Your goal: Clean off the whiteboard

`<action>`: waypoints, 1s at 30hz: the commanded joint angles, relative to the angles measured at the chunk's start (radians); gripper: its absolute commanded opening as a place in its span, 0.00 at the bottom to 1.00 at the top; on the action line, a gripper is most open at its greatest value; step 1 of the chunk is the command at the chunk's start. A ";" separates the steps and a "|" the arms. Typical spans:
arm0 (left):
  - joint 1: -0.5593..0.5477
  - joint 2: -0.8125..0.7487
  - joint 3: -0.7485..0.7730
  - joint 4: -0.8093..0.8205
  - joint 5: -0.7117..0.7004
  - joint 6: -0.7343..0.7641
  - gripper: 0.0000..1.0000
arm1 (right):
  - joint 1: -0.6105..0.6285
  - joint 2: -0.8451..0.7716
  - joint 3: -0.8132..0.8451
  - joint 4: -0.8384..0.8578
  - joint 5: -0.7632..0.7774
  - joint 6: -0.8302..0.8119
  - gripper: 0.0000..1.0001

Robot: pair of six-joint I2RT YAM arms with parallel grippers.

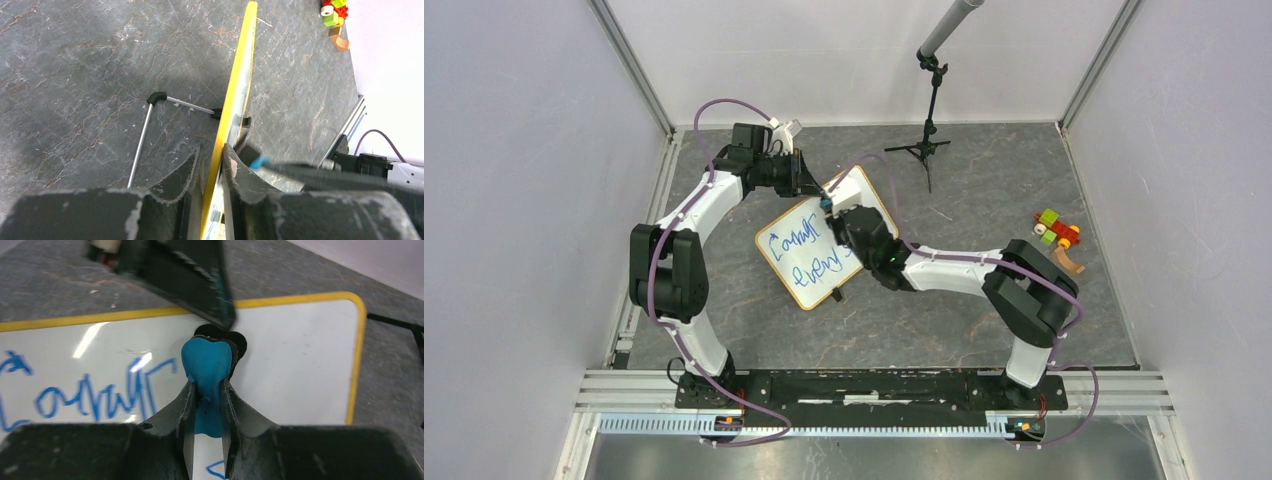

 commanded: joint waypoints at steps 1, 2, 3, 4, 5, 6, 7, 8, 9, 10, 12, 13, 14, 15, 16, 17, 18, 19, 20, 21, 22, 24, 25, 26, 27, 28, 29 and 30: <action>-0.005 -0.033 -0.003 -0.031 0.004 -0.034 0.23 | 0.029 0.059 0.101 -0.078 -0.063 -0.038 0.25; -0.005 -0.035 -0.002 -0.030 0.004 -0.034 0.22 | 0.026 0.063 0.109 -0.091 -0.039 -0.033 0.25; -0.005 -0.035 -0.002 -0.031 0.003 -0.034 0.22 | 0.023 0.062 0.111 -0.107 -0.015 -0.027 0.24; -0.005 -0.037 -0.003 -0.031 0.004 -0.034 0.22 | 0.015 0.057 0.108 -0.121 -0.003 -0.017 0.23; -0.005 -0.037 -0.002 -0.030 0.004 -0.034 0.21 | 0.002 0.050 0.099 -0.128 -0.004 -0.005 0.23; -0.005 -0.038 -0.003 -0.031 0.004 -0.034 0.21 | -0.013 0.037 0.089 -0.134 -0.003 0.012 0.23; -0.005 -0.039 -0.002 -0.031 0.004 -0.034 0.21 | -0.028 0.030 0.073 -0.140 -0.004 0.032 0.23; -0.005 -0.041 -0.003 -0.031 0.003 -0.034 0.21 | -0.052 0.020 0.058 -0.143 -0.008 0.050 0.23; -0.005 -0.041 -0.002 -0.031 0.003 -0.035 0.21 | -0.071 0.012 0.046 -0.149 -0.015 0.070 0.22; -0.005 -0.043 -0.002 -0.031 0.003 -0.035 0.21 | -0.093 0.009 0.037 -0.156 -0.019 0.085 0.22; -0.005 -0.043 -0.003 -0.031 0.004 -0.035 0.21 | -0.128 0.005 0.026 -0.169 -0.039 0.113 0.22; -0.005 -0.044 -0.002 -0.031 0.004 -0.035 0.21 | -0.136 0.004 0.023 -0.172 -0.044 0.118 0.22; -0.005 -0.043 -0.003 -0.031 0.004 -0.035 0.21 | -0.140 0.004 0.022 -0.175 -0.041 0.116 0.22; -0.005 -0.043 -0.002 -0.031 0.004 -0.035 0.21 | -0.139 0.004 0.024 -0.179 -0.038 0.109 0.22; -0.005 -0.042 -0.004 -0.031 0.004 -0.035 0.20 | -0.139 0.006 0.025 -0.180 -0.043 0.108 0.22; -0.005 -0.041 -0.004 -0.031 0.005 -0.036 0.20 | -0.136 0.006 0.025 -0.180 -0.051 0.107 0.22; -0.005 -0.040 -0.003 -0.030 0.005 -0.036 0.20 | -0.130 0.008 0.026 -0.177 -0.055 0.105 0.22; -0.005 -0.041 -0.004 -0.030 0.005 -0.037 0.20 | -0.118 0.010 0.028 -0.173 -0.055 0.097 0.22; -0.005 -0.041 -0.003 -0.030 0.005 -0.037 0.20 | -0.108 0.013 0.034 -0.172 -0.054 0.086 0.22; -0.005 -0.041 -0.004 -0.030 0.005 -0.037 0.20 | -0.089 0.018 0.042 -0.171 -0.051 0.071 0.22; -0.005 -0.041 -0.003 -0.031 0.004 -0.037 0.20 | -0.071 0.023 0.050 -0.166 -0.050 0.054 0.22; -0.005 -0.040 -0.003 -0.031 0.005 -0.037 0.19 | -0.021 0.033 0.069 -0.151 -0.051 0.002 0.22; -0.005 -0.041 -0.003 -0.031 0.005 -0.038 0.19 | -0.001 0.039 0.077 -0.144 -0.058 -0.018 0.22; -0.005 -0.040 -0.003 -0.031 0.006 -0.040 0.18 | 0.024 0.042 0.084 -0.133 -0.070 -0.039 0.22; -0.005 -0.040 -0.003 -0.031 0.005 -0.041 0.17 | 0.042 0.047 0.088 -0.122 -0.084 -0.055 0.22; -0.005 -0.040 -0.003 -0.031 0.005 -0.043 0.16 | 0.061 0.051 0.091 -0.110 -0.102 -0.062 0.22; -0.005 -0.038 -0.002 -0.030 0.005 -0.046 0.14 | 0.080 0.054 0.094 -0.100 -0.117 -0.088 0.22; -0.005 -0.036 -0.001 -0.030 0.005 -0.049 0.12 | 0.094 0.060 0.096 -0.092 -0.128 -0.104 0.22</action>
